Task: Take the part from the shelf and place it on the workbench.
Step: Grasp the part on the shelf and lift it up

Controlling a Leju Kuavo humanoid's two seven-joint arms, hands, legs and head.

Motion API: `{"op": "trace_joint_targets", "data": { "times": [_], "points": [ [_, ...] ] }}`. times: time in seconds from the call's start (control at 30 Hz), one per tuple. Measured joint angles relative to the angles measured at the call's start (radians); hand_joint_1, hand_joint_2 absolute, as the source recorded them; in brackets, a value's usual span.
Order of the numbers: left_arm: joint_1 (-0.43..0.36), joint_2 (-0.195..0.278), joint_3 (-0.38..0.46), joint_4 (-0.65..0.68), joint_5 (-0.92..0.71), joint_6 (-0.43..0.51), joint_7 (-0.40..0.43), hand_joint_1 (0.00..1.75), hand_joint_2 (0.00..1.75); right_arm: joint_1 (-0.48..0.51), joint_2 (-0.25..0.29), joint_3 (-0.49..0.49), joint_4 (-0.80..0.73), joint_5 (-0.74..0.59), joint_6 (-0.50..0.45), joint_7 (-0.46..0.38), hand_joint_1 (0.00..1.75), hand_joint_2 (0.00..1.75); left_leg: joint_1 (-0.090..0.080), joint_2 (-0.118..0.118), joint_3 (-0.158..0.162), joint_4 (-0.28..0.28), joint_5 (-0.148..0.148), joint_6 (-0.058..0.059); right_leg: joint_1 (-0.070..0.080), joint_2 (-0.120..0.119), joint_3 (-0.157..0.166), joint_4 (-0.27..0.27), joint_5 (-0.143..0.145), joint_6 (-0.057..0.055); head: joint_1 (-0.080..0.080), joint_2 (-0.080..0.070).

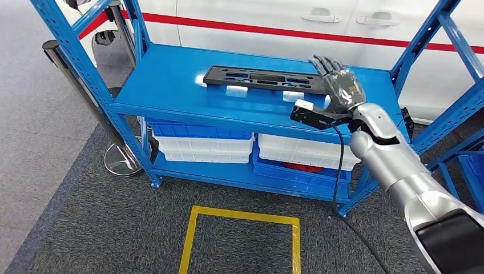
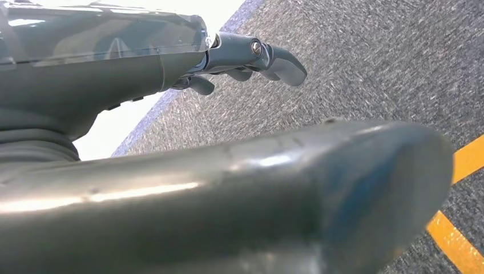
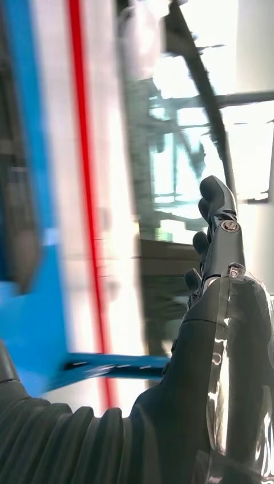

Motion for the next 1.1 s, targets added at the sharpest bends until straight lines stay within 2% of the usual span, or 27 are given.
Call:
{"op": "trace_joint_targets", "data": {
  "times": [0.17,0.23,0.3,0.37,0.53,0.73,0.87,1.0,1.1],
  "points": [
    [-0.005,-0.001,0.011,0.000,-0.013,0.002,0.000,0.00,0.00,-0.114,0.001,0.006,-0.002,0.115,-0.033,0.006,0.00,1.75,0.000,0.000,-0.001,0.000,0.000,0.000,0.000,0.000,0.000,0.000,0.000,0.000,0.000,0.000],
    [-0.006,-0.002,0.013,0.001,-0.017,0.001,0.000,0.00,0.87,-0.156,0.007,0.011,0.009,0.130,-0.037,0.008,0.00,1.75,0.000,0.000,-0.001,0.000,0.000,0.000,0.000,0.000,0.000,0.000,0.000,0.000,0.000,0.000],
    [-0.006,-0.003,0.017,0.001,-0.018,0.000,-0.001,0.00,0.87,-0.188,0.017,0.016,0.026,0.115,-0.035,0.004,0.00,1.75,0.000,0.000,-0.001,0.000,0.000,0.000,0.000,0.000,0.000,0.000,0.000,0.000,0.000,0.000],
    [-0.006,-0.004,0.034,0.001,-0.004,0.000,-0.012,0.00,0.00,-0.209,0.030,0.022,0.047,0.084,-0.026,-0.004,0.00,1.75,0.000,0.000,-0.001,0.000,0.000,0.000,0.000,0.000,0.000,0.000,0.000,0.000,0.000,0.000],
    [-0.011,-0.009,0.136,0.001,0.098,-0.015,-0.076,0.00,0.00,-0.220,0.050,0.040,0.084,0.039,-0.006,-0.015,0.00,1.75,0.000,-0.001,-0.001,0.000,0.000,0.000,0.000,-0.001,0.000,0.000,0.000,0.000,0.000,0.000],
    [-0.025,-0.019,0.259,0.001,0.236,-0.052,-0.169,0.00,0.00,-0.179,0.051,0.060,0.111,0.009,-0.021,-0.016,0.00,1.75,0.000,-0.001,-0.001,0.000,0.000,0.000,0.000,-0.001,0.000,-0.001,0.000,0.000,0.000,0.000],
    [-0.028,-0.022,0.313,0.001,0.304,-0.070,-0.215,0.00,0.00,-0.160,0.051,0.071,0.123,-0.007,-0.034,-0.017,0.00,1.75,0.000,-0.001,-0.002,0.000,0.000,0.000,0.000,-0.001,0.000,-0.001,0.000,0.000,0.000,0.000],
    [-0.028,-0.028,0.342,0.001,0.323,-0.079,-0.237,0.00,0.00,-0.118,0.051,0.073,0.128,-0.016,-0.020,-0.007,0.00,0.00,0.000,-0.001,-0.001,0.000,0.000,0.000,0.000,-0.001,0.000,-0.002,0.000,0.000,0.000,0.000],
    [-0.027,-0.035,0.350,0.001,0.315,-0.080,-0.241,0.00,0.00,-0.049,0.053,0.087,0.128,0.035,-0.014,0.012,0.00,1.31,0.000,-0.001,-0.002,0.000,0.000,0.000,0.000,-0.001,0.001,-0.002,0.000,0.000,0.000,0.000]
  ]
}}
